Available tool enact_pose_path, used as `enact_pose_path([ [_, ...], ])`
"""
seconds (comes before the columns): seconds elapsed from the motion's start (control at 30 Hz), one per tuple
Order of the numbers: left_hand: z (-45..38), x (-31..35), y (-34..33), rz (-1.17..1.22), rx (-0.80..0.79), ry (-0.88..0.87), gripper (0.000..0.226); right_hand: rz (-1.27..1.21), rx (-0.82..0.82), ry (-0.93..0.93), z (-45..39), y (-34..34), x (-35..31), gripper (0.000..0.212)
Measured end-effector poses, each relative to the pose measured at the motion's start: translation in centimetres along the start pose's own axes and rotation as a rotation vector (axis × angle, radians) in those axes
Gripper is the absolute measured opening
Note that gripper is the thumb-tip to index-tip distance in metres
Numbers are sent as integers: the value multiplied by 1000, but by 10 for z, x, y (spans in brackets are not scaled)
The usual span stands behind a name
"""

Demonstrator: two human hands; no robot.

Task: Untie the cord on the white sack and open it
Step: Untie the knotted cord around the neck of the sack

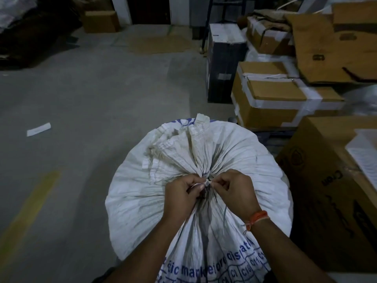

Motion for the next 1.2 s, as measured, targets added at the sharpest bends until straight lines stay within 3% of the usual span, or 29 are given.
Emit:
enact_pose_path([
  [0.3,2,2,10,15,14,-36,12,-71,-41,-53,1,0,3,5],
  [0.53,10,7,17,-23,56,-99,14,-41,-28,95,5,-7,-16,10],
  [1.2,19,16,20,4,85,-112,16,-20,-46,111,10,-3,-21,8],
])
Point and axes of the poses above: each hand's wrist, its own z-axis away from the middle knuckle, its own y-axis out of the back of the hand, x = y × z, the point moved 9 cm from there along -z, towards the middle knuckle, and after that the axes turned 2 degrees about -z, right-handed, at the moved point
